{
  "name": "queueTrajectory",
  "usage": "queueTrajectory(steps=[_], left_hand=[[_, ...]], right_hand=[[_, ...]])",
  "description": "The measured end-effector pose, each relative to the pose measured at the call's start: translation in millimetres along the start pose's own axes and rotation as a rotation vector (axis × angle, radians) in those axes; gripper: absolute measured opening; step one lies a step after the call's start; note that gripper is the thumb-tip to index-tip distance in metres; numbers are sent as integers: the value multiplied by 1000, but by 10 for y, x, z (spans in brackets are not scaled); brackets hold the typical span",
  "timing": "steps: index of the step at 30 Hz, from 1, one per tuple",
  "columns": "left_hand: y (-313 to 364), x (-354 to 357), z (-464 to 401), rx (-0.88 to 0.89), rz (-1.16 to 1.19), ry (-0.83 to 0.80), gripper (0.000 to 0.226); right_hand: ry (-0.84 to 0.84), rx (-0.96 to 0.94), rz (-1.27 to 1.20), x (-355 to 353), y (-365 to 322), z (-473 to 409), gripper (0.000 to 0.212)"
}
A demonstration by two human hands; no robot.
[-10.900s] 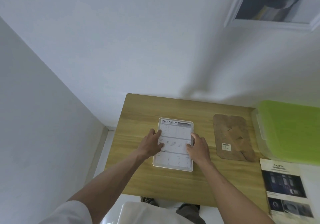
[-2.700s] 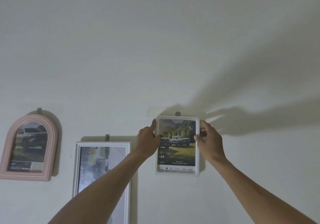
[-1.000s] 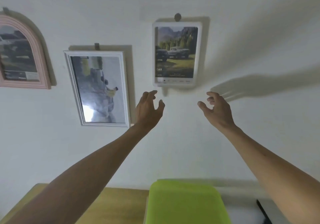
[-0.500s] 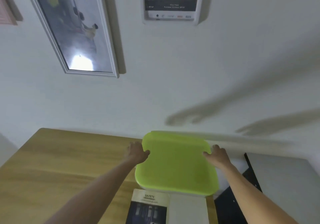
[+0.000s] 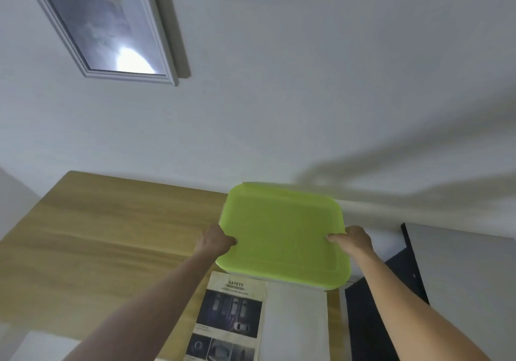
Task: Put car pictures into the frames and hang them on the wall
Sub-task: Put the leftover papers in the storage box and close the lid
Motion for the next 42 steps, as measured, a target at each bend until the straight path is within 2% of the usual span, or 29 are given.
queueTrajectory(steps=[3, 8, 10, 12, 13, 15, 17, 20, 22, 24, 30, 35, 38, 42], left_hand=[[-14, -28, 17, -20, 86, 37, 46], [-23, -106, 29, -12, 207, 80, 46], [-59, -164, 1, -7, 228, 76, 47], [-112, -260, -51, 0, 232, 62, 48], [-151, -322, -85, 1, 240, 60, 48], [-276, -462, -174, -6, 250, 50, 50], [-482, -631, -307, -21, 259, 44, 54], [-851, -935, -485, -62, 295, 48, 59], [-1071, -1179, -527, -92, 345, 67, 55], [-1306, -1411, -626, -112, 382, 88, 52], [-1913, -2033, -961, -124, 378, 113, 43], [-2222, -2325, -1258, -87, 333, 98, 58], [-2361, -2359, -1451, -75, 309, 106, 56], [-2485, -2320, -1637, -92, 220, 74, 63]], right_hand=[[-21, 0, -73, -26, 14, -42, 36], [-25, 7, -163, -51, 29, -51, 42], [-15, -9, -241, -25, 44, -77, 57], [-21, -29, -292, 14, -17, -39, 86], [-25, -44, -331, 25, -101, 35, 87], [-48, -57, -354, 69, -313, 271, 51], [-86, -92, -365, 172, -514, 427, 30], [-111, -128, -372, 436, -827, 604, 39], [-104, -144, -350, 691, -1042, 677, 55], [-95, -178, -325, 969, -1275, 735, 61], [-45, -265, -158, 1741, -1993, 949, 44], [7, -327, 82, 2308, -2441, 971, 65], [20, -311, 222, 2643, -2584, 964, 64], [3, -248, 251, 2981, -2577, 893, 67]])
Point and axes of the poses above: each hand's wrist, its own z-axis away from the middle knuckle, its own x-axis out of the palm, y = z × x, the point moved 4 cm from there along -z, towards the middle knuckle, and after that the axes turned 4 degrees about z, right-handed, at the moved point
